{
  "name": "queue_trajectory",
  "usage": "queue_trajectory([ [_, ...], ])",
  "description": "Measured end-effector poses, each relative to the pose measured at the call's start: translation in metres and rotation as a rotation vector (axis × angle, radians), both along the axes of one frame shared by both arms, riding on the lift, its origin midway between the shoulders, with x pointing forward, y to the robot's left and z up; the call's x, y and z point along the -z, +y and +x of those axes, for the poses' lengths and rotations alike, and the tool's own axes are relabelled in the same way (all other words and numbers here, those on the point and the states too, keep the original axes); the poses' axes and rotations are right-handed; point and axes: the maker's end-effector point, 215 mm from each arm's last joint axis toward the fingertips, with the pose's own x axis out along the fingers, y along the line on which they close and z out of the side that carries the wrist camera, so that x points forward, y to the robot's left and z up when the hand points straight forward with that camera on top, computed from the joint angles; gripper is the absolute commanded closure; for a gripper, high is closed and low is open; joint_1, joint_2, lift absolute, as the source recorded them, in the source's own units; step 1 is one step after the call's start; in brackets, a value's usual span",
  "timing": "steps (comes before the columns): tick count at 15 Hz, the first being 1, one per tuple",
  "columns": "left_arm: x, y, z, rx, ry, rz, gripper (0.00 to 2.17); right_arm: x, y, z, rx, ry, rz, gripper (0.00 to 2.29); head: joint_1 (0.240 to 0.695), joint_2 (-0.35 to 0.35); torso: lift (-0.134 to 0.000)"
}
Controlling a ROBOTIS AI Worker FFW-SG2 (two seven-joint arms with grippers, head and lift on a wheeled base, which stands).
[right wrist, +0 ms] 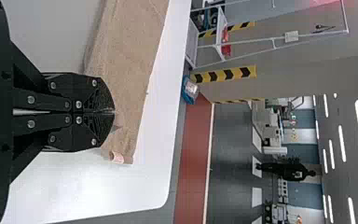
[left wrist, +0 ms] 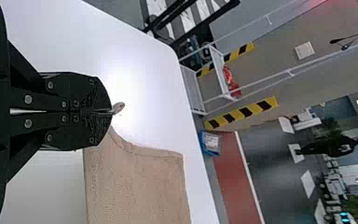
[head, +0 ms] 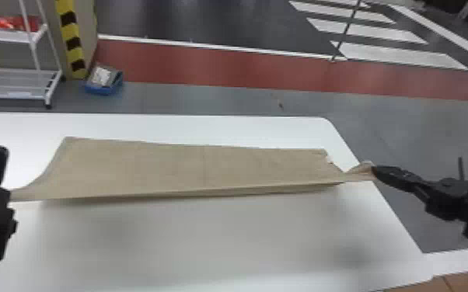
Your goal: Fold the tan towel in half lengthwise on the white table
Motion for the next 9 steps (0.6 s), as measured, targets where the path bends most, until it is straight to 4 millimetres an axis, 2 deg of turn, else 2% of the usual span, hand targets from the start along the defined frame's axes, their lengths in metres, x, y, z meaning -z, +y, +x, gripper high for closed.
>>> queue_trajectory([
  [3,-0.006,0.020,-0.037,-0.068,0.050,0.042,1.63,-0.004,0.008,-0.015,-0.023,0.019,0.032,1.33,0.695,-0.219,-0.123],
  [5,-0.004,0.017,-0.047,-0.063,0.068,0.036,1.63,-0.002,0.011,-0.016,-0.016,0.024,0.039,1.33,0.695,-0.217,-0.123],
  [7,0.000,0.007,-0.040,-0.042,0.070,0.027,1.63,0.003,0.017,-0.011,-0.013,0.033,0.034,1.33,0.695,-0.222,-0.123],
  [9,0.002,-0.001,-0.024,-0.029,0.068,0.029,1.63,0.006,0.020,0.004,0.008,0.038,0.019,1.33,0.695,-0.219,-0.123],
])
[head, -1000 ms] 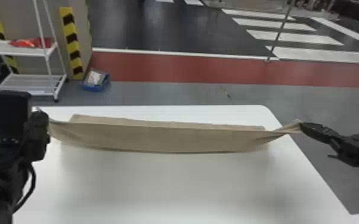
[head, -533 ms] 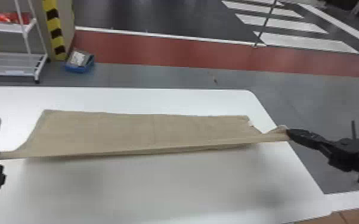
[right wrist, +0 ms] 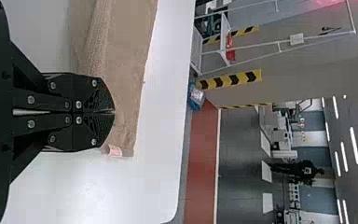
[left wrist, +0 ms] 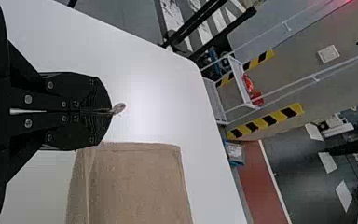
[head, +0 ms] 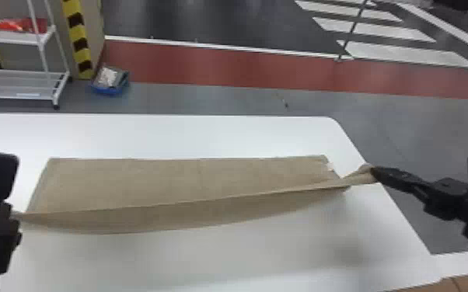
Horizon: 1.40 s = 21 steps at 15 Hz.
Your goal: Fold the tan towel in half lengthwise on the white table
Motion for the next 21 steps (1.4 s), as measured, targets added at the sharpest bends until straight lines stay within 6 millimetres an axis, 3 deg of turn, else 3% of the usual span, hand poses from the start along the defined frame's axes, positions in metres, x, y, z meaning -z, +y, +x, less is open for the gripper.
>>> queue_trajectory([
  [3,-0.003,-0.004,0.040,0.008,-0.025,0.024,1.63,0.010,-0.012,0.033,0.059,0.020,0.051,1.33,0.695,-0.219,-0.123],
  [6,-0.004,-0.009,0.097,0.015,-0.057,0.043,1.63,0.021,-0.031,0.070,0.122,0.047,0.078,1.33,0.695,-0.224,-0.123],
  [11,0.012,-0.029,0.165,0.061,-0.048,0.049,1.61,0.042,-0.014,0.125,0.111,0.099,-0.018,1.31,0.695,-0.203,-0.123],
  [12,0.016,-0.031,0.172,0.069,-0.043,0.053,1.56,0.045,-0.007,0.131,0.103,0.104,-0.031,1.12,0.695,-0.198,-0.123],
  [15,0.018,-0.042,0.196,0.090,-0.067,0.082,1.40,0.055,0.006,0.147,0.110,0.110,-0.073,1.10,0.689,-0.184,-0.123],
  [16,0.019,-0.045,0.203,0.100,-0.075,0.088,1.35,0.059,0.006,0.152,0.120,0.106,-0.090,0.69,0.685,-0.185,-0.123],
  [17,0.024,-0.044,0.208,0.100,-0.068,0.103,1.08,0.061,0.005,0.159,0.139,0.095,-0.100,0.14,0.684,-0.185,-0.123],
  [18,0.029,-0.038,0.211,0.090,-0.054,0.133,0.88,0.064,0.001,0.164,0.163,0.084,-0.105,0.00,0.683,-0.183,-0.123],
  [20,0.041,-0.029,0.212,0.081,-0.026,0.181,0.20,0.068,-0.003,0.170,0.187,0.058,-0.113,0.02,0.688,-0.176,-0.123],
  [21,0.046,-0.026,0.210,0.082,-0.013,0.194,0.15,0.067,-0.005,0.172,0.197,0.045,-0.104,0.05,0.690,-0.175,-0.123],
])
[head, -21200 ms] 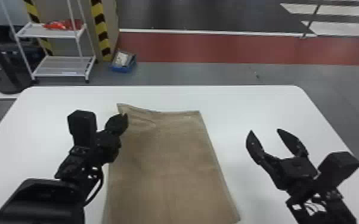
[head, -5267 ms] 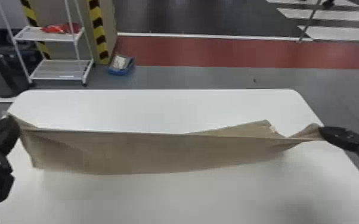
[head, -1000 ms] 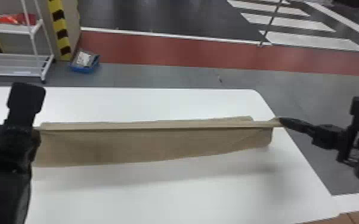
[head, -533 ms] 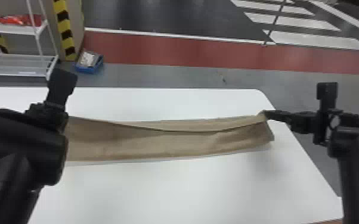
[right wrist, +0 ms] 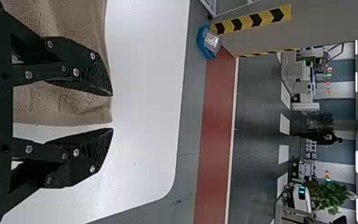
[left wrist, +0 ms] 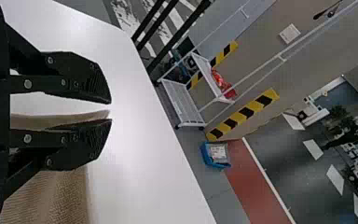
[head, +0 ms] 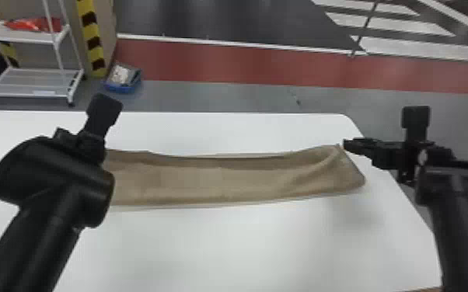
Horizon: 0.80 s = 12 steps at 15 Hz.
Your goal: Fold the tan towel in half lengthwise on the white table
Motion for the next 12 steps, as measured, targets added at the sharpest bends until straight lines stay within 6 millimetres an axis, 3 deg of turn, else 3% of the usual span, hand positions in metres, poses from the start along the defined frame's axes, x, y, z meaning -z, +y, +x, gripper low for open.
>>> queue_trajectory([
  [6,0.011,0.031,-0.019,-0.024,-0.016,0.062,0.14,0.001,-0.013,-0.016,0.013,-0.039,0.119,0.07,0.695,-0.167,-0.123],
  [12,0.017,0.036,-0.029,0.013,-0.103,-0.361,0.14,-0.007,0.003,-0.053,-0.077,-0.110,0.148,0.08,0.695,-0.155,-0.123],
])
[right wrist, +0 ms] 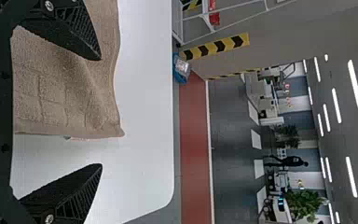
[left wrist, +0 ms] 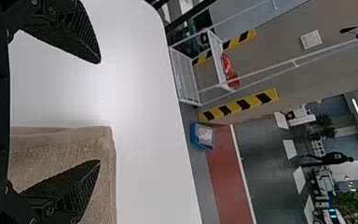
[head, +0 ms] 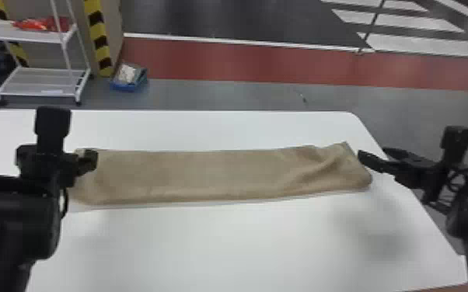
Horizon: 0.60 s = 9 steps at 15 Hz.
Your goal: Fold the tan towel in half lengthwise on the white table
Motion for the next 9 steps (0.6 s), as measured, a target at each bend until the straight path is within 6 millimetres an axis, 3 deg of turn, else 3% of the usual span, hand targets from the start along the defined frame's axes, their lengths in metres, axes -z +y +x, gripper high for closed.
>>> queue_trajectory([
  [3,0.008,-0.004,0.002,0.063,-0.027,-0.193,0.15,-0.013,0.042,-0.012,-0.079,-0.056,-0.047,0.08,0.695,-0.126,-0.123],
  [5,0.013,-0.002,0.002,0.088,-0.021,-0.259,0.26,-0.012,0.066,-0.017,-0.115,-0.066,-0.067,0.08,0.695,-0.104,-0.123],
  [9,0.040,0.008,-0.015,0.074,0.086,-0.298,0.27,-0.006,0.081,-0.024,-0.144,-0.056,-0.081,0.08,0.695,-0.076,-0.123],
])
